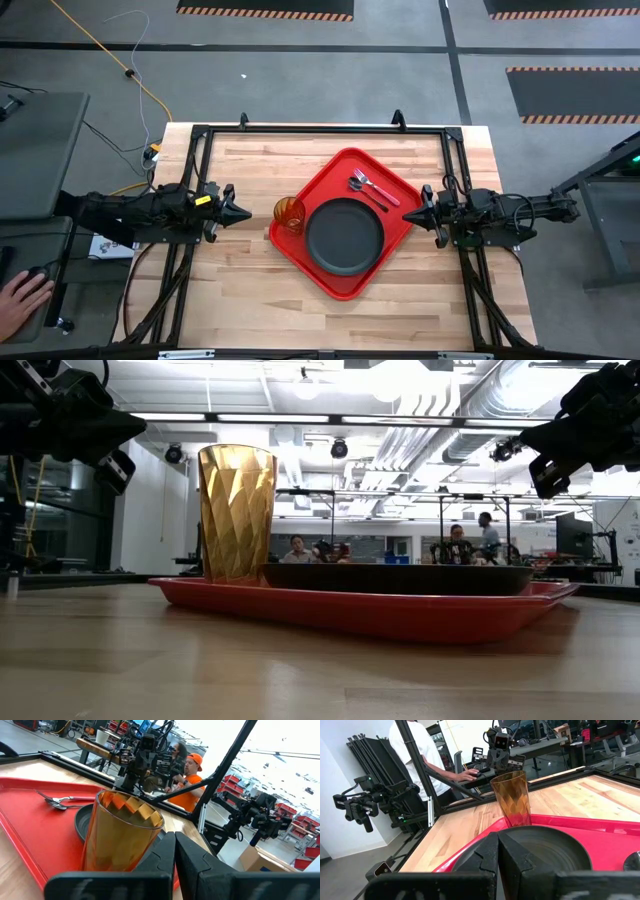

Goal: Pick and place plate/cup/fork/spoon on tray
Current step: Return to Home Position

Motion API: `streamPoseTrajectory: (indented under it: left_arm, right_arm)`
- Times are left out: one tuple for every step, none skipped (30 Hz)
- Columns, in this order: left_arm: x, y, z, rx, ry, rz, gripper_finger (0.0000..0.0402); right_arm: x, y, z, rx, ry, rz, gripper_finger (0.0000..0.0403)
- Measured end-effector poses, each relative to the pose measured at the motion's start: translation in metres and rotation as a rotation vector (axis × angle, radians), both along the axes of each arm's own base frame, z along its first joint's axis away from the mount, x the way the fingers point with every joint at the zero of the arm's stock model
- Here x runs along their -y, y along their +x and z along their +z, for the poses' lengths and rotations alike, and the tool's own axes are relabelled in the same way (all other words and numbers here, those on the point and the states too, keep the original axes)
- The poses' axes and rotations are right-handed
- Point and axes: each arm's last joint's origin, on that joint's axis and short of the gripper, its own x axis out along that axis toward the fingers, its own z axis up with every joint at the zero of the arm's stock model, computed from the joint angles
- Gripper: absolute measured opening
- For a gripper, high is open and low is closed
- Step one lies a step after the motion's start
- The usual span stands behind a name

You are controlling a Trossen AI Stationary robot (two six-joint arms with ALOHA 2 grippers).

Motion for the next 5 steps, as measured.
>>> streamPoseTrajectory:
  left_arm:
    - [0.0000,0.0000,0.0000,0.000,0.000,0.000,0.0000]
    - [0.0000,0.0000,0.0000,0.000,0.000,0.000,0.0000]
    - [0.0000,0.0000,0.0000,0.000,0.000,0.000,0.0000]
    - [0.0000,0.0000,0.0000,0.000,0.000,0.000,0.0000]
    - [0.0000,0.0000,0.0000,0.000,0.000,0.001,0.0000]
  right_arm:
    - [0.0000,0.0000,0.0000,0.000,0.000,0.000,0.0000]
    - [0.0000,0.0000,0.0000,0.000,0.000,0.000,0.0000]
    - [0.0000,0.0000,0.0000,0.000,0.000,0.000,0.0000]
    - [0.0000,0.0000,0.0000,0.000,0.000,0.000,0.0000]
    - [0.0000,0.0000,0.0000,0.000,0.000,0.000,0.0000]
